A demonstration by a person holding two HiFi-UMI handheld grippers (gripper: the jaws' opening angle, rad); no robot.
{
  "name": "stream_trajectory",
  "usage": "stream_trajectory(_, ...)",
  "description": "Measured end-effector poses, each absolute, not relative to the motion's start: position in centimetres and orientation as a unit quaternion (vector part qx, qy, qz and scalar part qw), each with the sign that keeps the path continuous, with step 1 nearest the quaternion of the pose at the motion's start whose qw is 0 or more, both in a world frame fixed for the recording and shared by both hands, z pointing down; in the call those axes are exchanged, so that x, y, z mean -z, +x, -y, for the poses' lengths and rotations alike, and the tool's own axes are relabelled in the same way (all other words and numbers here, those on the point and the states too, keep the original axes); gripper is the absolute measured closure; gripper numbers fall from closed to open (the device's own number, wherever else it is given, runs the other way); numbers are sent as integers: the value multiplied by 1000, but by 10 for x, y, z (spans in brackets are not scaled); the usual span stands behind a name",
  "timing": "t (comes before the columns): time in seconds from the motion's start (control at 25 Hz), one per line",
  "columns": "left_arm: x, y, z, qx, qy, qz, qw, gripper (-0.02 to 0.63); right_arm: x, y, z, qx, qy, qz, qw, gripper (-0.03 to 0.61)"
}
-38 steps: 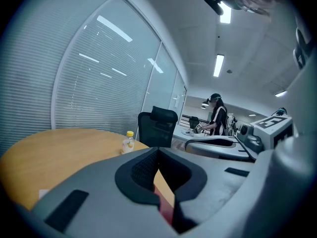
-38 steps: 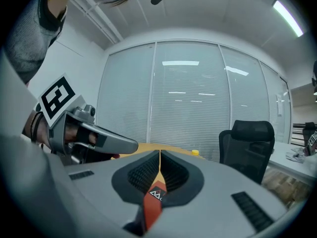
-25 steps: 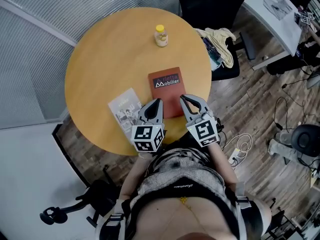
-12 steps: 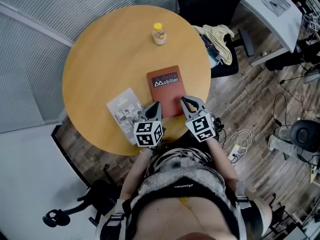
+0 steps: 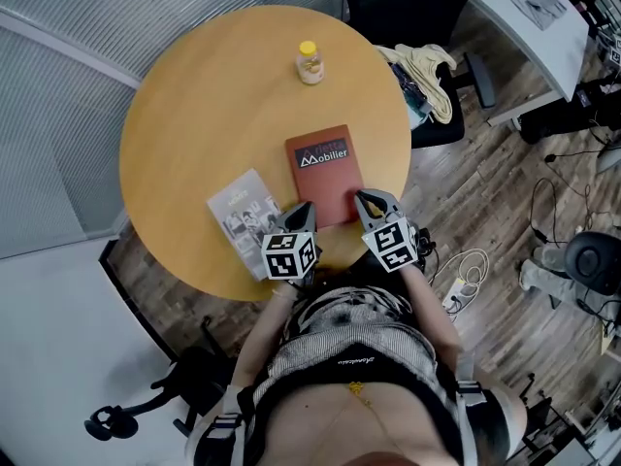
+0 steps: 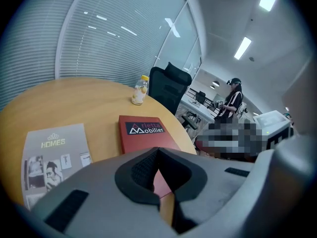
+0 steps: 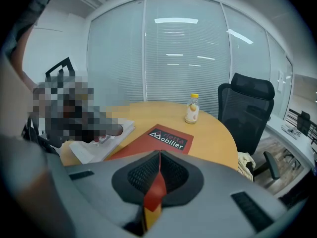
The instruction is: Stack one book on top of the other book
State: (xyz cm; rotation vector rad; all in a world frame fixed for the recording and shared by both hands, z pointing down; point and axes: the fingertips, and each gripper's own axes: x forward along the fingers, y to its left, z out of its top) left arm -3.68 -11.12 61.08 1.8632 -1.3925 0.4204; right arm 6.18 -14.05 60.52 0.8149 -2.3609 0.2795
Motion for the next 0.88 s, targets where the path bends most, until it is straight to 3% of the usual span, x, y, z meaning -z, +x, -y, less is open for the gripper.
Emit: stream_trajectory(0.88,-648,-58,117,-163,687,549,446,592,-642,61,159,-204,321,871,311,552)
